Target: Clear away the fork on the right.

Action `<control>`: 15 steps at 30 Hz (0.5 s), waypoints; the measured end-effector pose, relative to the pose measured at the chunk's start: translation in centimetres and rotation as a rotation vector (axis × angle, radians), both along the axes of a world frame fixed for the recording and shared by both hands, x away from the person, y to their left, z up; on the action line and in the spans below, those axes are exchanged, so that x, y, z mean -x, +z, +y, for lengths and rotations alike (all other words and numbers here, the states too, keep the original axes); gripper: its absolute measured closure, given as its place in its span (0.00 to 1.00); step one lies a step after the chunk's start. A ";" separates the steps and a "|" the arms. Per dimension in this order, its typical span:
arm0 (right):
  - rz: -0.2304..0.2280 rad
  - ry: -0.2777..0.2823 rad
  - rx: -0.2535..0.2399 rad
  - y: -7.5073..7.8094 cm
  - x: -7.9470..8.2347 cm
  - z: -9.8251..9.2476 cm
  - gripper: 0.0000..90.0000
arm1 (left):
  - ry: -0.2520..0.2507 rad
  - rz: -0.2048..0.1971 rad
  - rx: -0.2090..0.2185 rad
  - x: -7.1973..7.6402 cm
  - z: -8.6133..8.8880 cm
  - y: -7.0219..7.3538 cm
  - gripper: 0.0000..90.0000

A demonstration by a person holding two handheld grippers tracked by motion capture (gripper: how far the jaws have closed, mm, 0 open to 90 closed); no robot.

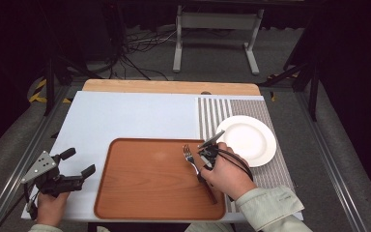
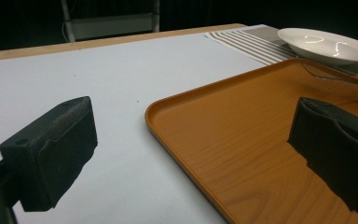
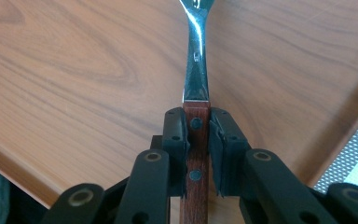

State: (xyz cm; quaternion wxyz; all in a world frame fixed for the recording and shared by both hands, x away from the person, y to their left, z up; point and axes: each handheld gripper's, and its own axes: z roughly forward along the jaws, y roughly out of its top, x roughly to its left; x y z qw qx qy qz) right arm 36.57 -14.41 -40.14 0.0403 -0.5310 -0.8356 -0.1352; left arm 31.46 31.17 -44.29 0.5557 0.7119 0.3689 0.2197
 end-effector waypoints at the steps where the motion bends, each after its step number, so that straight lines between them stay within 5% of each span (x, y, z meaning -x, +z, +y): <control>1: 0.005 -0.001 0.005 -0.1 0.0 0.0 0.87 | -0.002 0.003 -0.003 0.0 0.0 0.0 0.02; 15: 0.043 -0.013 0.025 -0.7 -0.1 0.1 0.87 | -0.003 0.001 -0.004 0.0 0.0 0.0 0.02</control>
